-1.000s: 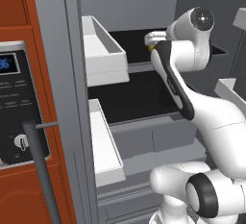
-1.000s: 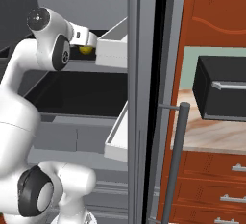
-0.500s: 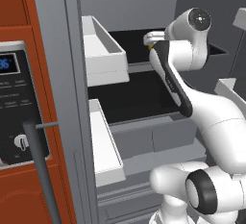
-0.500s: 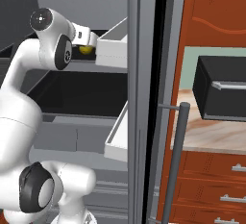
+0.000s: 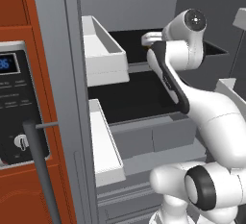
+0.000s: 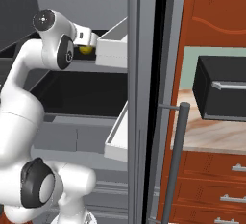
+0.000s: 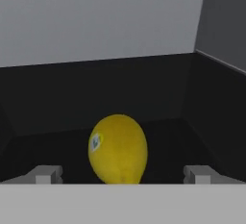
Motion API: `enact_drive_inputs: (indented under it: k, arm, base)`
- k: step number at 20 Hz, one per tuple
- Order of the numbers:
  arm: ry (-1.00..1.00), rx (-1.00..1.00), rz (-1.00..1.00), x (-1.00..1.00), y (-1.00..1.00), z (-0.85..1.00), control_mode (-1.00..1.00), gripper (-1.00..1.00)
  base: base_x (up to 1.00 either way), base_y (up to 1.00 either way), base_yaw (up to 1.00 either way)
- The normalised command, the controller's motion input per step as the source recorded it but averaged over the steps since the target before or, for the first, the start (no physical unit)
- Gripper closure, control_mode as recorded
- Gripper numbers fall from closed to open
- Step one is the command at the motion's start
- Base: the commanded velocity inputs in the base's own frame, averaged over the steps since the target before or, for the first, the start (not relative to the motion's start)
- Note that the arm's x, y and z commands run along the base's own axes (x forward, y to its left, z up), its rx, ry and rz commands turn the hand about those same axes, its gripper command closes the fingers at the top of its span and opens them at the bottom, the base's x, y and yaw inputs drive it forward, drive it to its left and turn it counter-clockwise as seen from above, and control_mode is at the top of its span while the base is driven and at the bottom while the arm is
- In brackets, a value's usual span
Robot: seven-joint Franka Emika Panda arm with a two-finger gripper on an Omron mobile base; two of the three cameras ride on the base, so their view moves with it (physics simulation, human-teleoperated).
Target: Retrieve a lemon from the fridge and place it on the cutting board with the fish.
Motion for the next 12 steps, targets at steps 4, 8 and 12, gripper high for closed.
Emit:
enact_drive_inputs:
  k: [4, 8, 12]
  arm:
    - [0.01, 0.00, 0.00, 0.20, 0.01, -0.04, -1.00, -1.00]
    - [0.03, 0.00, 0.00, 0.16, 0.00, -0.03, -1.00, -1.00]
    - [0.04, 0.00, 0.00, 0.17, 0.00, -0.02, -1.00, -1.00]
  base:
    - [0.00, 0.00, 0.00]
    - [0.00, 0.00, 0.00]
    - [0.00, 0.00, 0.00]
